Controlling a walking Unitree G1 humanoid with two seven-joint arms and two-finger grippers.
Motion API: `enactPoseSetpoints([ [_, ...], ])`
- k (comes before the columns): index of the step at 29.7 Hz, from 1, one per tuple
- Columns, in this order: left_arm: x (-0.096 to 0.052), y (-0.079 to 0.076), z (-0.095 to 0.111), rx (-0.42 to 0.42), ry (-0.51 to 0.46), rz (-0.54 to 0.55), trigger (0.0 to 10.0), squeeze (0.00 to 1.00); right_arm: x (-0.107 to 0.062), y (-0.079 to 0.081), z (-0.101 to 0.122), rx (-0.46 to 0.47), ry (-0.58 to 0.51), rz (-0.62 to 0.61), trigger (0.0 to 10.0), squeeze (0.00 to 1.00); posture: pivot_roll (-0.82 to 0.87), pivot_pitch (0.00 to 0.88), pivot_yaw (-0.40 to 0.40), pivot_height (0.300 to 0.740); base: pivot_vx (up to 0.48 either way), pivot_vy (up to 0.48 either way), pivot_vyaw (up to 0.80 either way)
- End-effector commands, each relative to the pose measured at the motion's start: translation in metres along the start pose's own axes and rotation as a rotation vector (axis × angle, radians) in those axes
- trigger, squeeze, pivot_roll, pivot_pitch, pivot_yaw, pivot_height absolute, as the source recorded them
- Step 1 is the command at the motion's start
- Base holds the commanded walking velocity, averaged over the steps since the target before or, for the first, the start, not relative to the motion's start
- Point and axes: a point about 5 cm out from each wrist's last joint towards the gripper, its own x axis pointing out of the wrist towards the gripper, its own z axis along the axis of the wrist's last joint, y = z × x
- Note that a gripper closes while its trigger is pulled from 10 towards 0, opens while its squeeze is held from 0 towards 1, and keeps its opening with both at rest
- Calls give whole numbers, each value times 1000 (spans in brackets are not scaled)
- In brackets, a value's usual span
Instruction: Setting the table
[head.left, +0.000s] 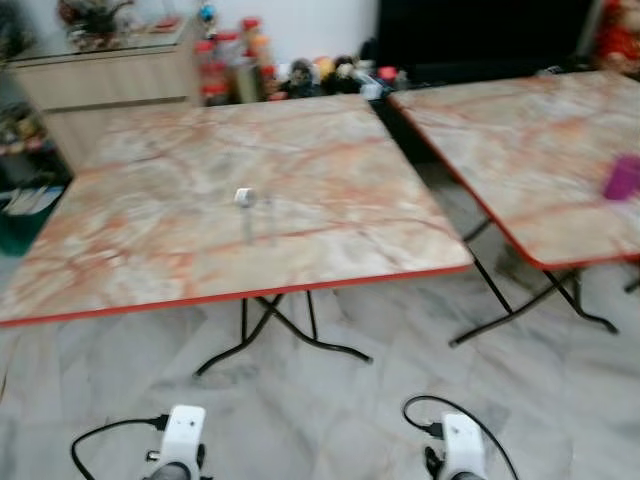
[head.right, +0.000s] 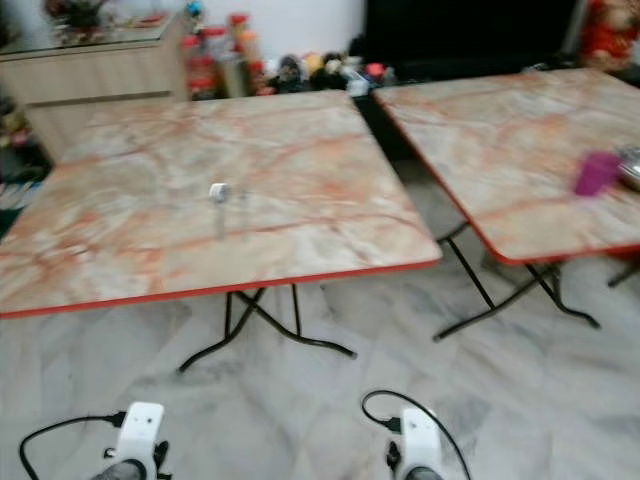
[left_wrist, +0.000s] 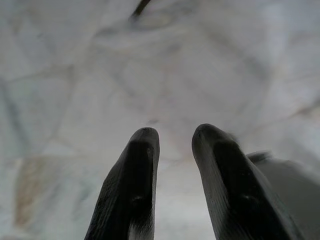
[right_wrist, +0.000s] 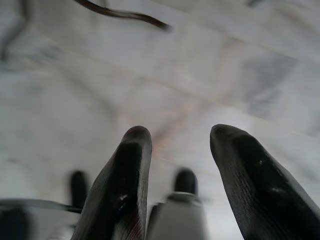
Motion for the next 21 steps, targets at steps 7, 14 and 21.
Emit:
enactPoseSetpoints([
  [7,2,-3,10,-16,-24,-2,10000,0,-1,-8,0,7,-2,-22,10000,0,-27,0,30,740,0,343,0],
  [14,2,-4,10,-24,-29,-12,10000,0,-1,-8,0,0,-2,-22,10000,0,-31,0,31,740,0,0,0],
  [21,2,-6,10,-39,-29,-21,10000,0,0,-8,1,-22,-4,-20,10000,0,-29,0,32,740,0,0,457],
])
